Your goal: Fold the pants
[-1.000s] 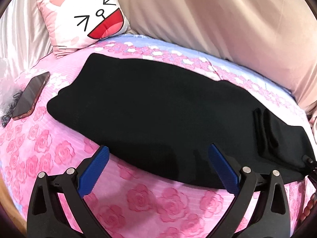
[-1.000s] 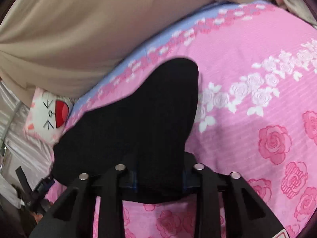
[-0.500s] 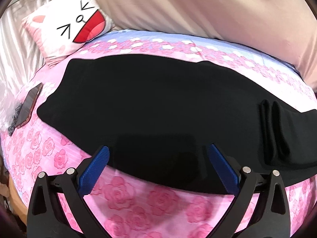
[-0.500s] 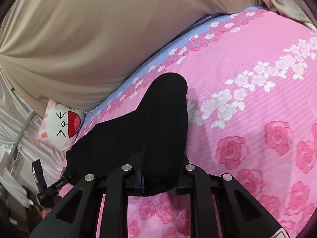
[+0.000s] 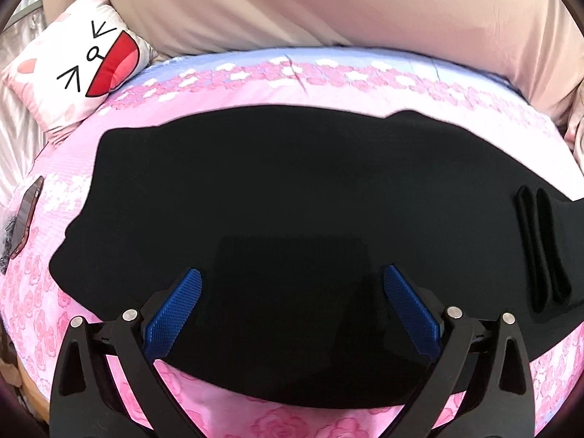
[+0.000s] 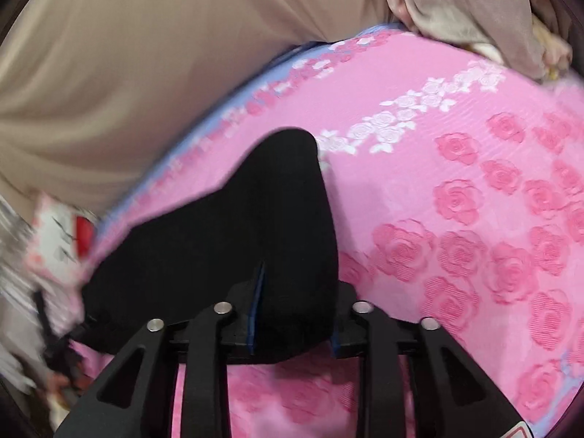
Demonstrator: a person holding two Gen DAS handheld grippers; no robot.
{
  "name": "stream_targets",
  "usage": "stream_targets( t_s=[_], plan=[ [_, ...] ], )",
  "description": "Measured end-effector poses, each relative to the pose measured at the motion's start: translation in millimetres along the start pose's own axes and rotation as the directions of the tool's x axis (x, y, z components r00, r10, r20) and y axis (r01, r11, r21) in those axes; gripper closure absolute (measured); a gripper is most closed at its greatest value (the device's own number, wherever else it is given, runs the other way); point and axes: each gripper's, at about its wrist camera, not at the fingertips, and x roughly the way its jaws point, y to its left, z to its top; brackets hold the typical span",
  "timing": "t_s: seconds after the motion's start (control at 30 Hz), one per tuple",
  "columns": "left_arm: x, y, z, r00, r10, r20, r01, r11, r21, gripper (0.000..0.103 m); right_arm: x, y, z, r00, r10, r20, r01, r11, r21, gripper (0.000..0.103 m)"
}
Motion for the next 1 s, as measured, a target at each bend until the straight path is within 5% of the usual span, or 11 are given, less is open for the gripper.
stream_targets(
  t_s=[0.07,0.1,0.2,0.33,0.47,0.77,0.87,0.97,1.0],
  plan=[
    [-1,-2,0,1.0,0.015,0.004,-0.015,1.0,0.006,0.005,-22,19,-1,0.98,-0.161,0.119,0.172,0.982,-0.085,0.054],
    [-3,-2,-1,1.0,0.019,0.007,-0.019,1.0,0.01,0.005,-37,31,-1,0.954,-0.216,0.207,0.245,0.962,-0.121,0.042],
    [-7,0,-2,0.999,0.029,0.015,-0.029,1.0,0.008,0.005,-60,70,-4,0.942,-0.137,0.306,0.216,0.946,-0.242,0.036],
    [-11,9,-5,0.999,0.036,0.015,-0.036,0.999,-0.017,0.005,-23,147,-27,0.991,0.005,0.133,0.06,0.874,-0.482,0.036],
    [-21,32,-10,0.999,0.042,0.025,-0.041,0.998,-0.048,0.005,27,185,-51,1.0,0.02,-0.003,-0.019,0.816,-0.578,0.037],
    [-26,112,-21,0.999,0.04,0.026,-0.034,0.982,-0.183,0.005,71,205,-48,0.996,-0.038,-0.086,-0.017,0.828,-0.561,0.036],
    [-22,122,-24,1.0,0.009,0.013,-0.006,0.978,-0.209,0.005,67,220,-61,0.993,-0.046,-0.105,-0.024,0.81,-0.586,0.019],
    [-18,129,-26,1.0,-0.011,0.008,0.013,0.977,-0.215,0.005,77,230,-74,0.993,-0.108,-0.056,0.047,0.765,-0.643,0.028],
    [-17,129,-27,1.0,-0.011,0.006,0.012,0.976,-0.216,0.005,78,231,-74,0.992,-0.116,-0.047,0.059,0.763,-0.643,0.058]
  ],
)
